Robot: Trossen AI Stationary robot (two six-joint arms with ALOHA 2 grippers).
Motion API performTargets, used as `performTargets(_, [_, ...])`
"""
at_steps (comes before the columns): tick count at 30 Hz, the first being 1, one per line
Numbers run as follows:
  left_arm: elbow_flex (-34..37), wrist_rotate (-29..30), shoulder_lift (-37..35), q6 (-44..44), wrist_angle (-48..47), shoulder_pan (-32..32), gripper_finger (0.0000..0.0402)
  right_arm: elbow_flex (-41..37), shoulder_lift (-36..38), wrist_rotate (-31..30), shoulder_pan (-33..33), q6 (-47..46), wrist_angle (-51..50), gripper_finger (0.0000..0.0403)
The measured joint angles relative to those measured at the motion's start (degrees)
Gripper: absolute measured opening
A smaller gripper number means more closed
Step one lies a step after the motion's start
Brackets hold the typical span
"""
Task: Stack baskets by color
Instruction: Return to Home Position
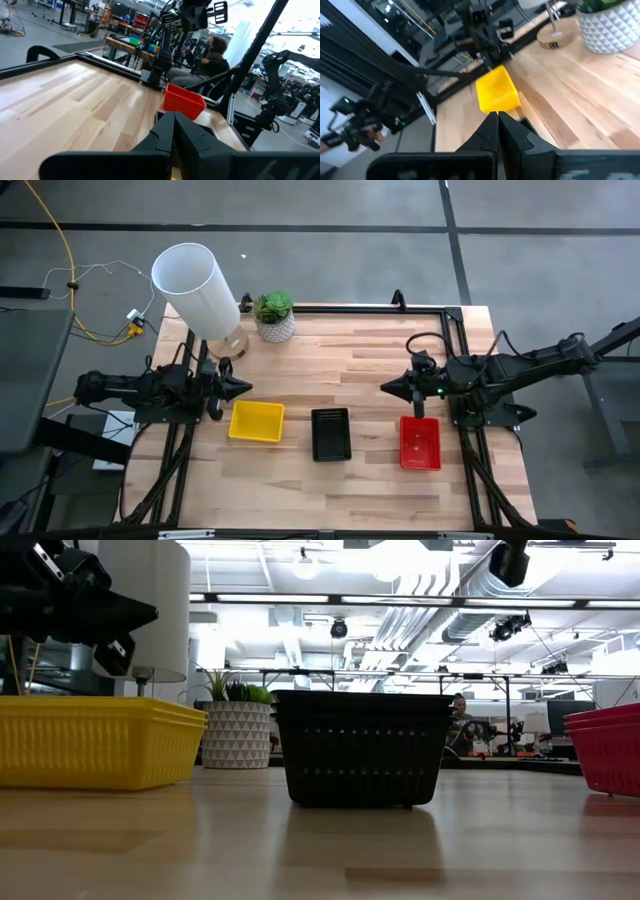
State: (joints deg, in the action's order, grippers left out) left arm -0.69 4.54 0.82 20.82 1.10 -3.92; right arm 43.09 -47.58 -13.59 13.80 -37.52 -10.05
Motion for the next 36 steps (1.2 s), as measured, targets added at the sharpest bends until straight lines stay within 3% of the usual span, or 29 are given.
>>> performTargets(5, [0.0, 0.02, 0.0, 0.0, 0.0, 0.0, 0.0001, -2.17, 5.93, 0.77, -0.06, 1.6, -4.0, 0.0])
performTargets(11, [0.0, 0.13, 0.0, 0.0, 0.0, 0.0, 0.0001, -16.41, 17.09, 2.3, -4.05, 4.49, 9.08, 0.0])
performTargets(15, [0.0, 0.15, 0.0, 0.0, 0.0, -0.01, 0.0001, -25.53, 23.58, 8.25, -11.31, 4.73, 16.2, 0.0])
performTargets(20, [0.0, 0.15, 0.0, 0.0, 0.0, -0.02, 0.0001, -30.09, 30.19, 17.04, -20.91, 6.96, 17.25, 0.0])
performTargets(23, [0.0, 0.15, 0.0, 0.0, 0.02, -0.02, 0.0001, -31.77, 33.7, 19.52, -22.99, 9.24, 17.18, 0.0])
performTargets(36, [0.0, 0.13, 0.02, 0.0, 0.02, -0.02, 0.0001, -38.7, 44.73, 6.04, -13.38, 12.83, 10.52, 0.0])
